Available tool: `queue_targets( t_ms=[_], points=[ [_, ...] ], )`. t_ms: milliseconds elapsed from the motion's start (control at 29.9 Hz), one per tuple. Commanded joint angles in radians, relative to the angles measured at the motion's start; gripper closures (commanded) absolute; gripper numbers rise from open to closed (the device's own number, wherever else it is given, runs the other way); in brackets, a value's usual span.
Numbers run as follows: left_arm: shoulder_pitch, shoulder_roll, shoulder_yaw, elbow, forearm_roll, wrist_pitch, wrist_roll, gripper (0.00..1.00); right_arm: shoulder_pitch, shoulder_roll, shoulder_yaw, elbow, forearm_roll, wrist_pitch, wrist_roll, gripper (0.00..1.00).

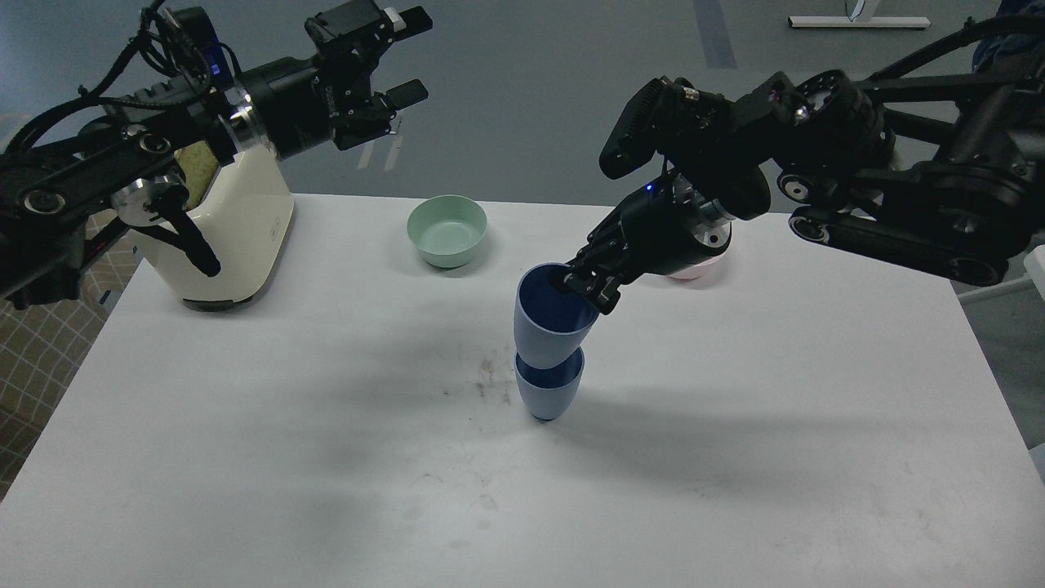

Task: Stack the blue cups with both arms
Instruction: 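Carry the cup over the mid-table cup and lower it inside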

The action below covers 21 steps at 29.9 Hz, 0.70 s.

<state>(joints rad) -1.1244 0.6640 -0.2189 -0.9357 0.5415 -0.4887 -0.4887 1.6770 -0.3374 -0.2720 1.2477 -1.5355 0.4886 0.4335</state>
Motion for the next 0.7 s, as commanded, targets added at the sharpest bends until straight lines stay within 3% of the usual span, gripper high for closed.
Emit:
queue_targets(
  t_ms=[0, 668],
  points=[
    [0.0, 0.0, 0.0, 0.0, 0.0, 0.0, 0.0, 0.02, -0.008, 0.017, -0.001, -0.024, -0.002, 0.0, -0.001, 1.0],
    [0.0, 0.003, -0.002, 0.0, 0.0, 0.0, 0.0, 0.02, -0.019, 0.037, -0.033, -0.039, 0.0, 0.0, -0.001, 1.0]
  ],
)
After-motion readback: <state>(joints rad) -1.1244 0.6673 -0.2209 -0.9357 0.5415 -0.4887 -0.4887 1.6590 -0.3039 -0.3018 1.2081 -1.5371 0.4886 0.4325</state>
